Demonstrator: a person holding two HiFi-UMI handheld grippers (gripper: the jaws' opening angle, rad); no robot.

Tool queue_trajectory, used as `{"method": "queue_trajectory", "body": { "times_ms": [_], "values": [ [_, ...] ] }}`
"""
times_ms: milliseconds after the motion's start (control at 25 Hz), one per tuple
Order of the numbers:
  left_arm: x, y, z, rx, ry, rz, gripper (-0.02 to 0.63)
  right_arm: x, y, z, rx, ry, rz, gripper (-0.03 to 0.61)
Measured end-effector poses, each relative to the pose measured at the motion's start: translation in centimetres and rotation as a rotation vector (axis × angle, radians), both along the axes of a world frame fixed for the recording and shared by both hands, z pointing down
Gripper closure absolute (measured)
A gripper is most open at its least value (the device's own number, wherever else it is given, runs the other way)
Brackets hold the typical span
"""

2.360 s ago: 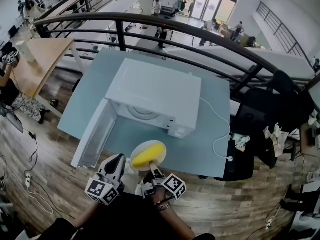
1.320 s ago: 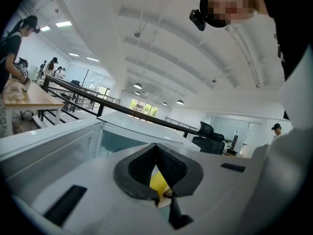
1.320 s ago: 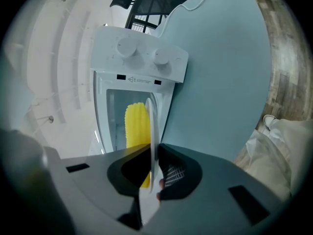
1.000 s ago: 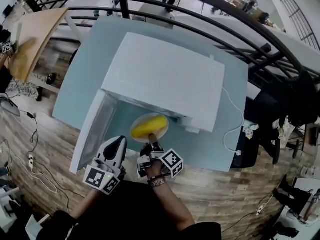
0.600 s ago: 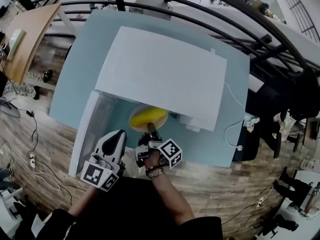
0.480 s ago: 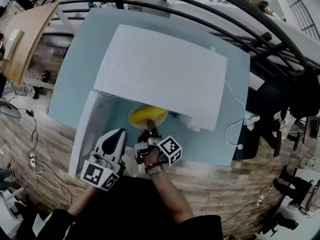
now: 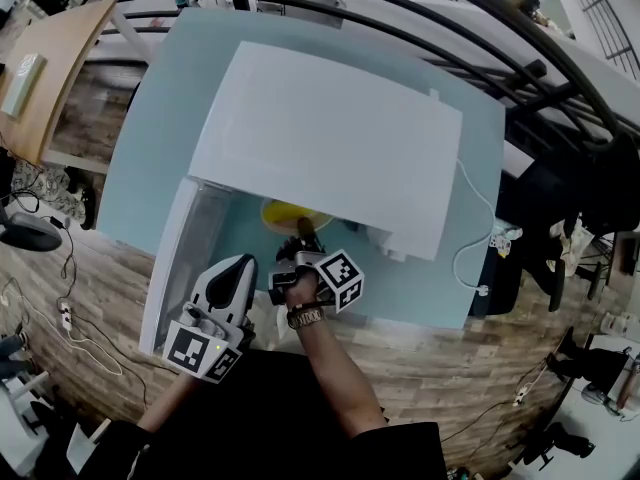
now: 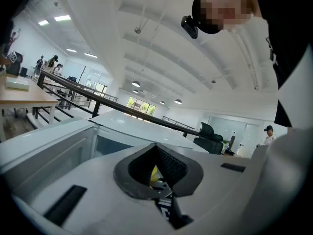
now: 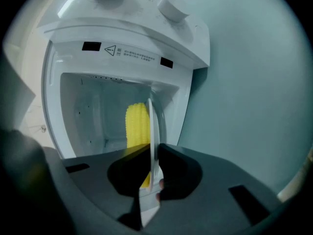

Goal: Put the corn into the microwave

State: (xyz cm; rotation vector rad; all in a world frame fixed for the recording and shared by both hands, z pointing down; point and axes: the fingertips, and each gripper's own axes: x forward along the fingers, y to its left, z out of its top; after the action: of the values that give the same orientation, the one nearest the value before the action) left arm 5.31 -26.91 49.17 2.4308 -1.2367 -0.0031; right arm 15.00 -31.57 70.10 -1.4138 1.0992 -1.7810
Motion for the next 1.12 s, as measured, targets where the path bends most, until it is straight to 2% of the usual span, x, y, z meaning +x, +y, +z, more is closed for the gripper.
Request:
{"method": "queue_trajectory", "body": {
  "times_ms": [600,840,1120],
  "values": [
    [-0.5,0.8,-0.5,0.002,0.018,-0.008,0.612,-0.3,-4.3,0.9,0.007,0.068,0.044,0.549],
    [-0.5,1.2,-0.2,-0.005,0.024,-0.009,0.611,-0.1,-4.4,1.6,-0.026,0.095,0.054,0.548],
    [-0.9,1.2,0.1,-0.017,0.034,-0.022,0.611,-0.5,-3.8,2.4,-0.115,0.144,-0.022,0.549]
  ]
}}
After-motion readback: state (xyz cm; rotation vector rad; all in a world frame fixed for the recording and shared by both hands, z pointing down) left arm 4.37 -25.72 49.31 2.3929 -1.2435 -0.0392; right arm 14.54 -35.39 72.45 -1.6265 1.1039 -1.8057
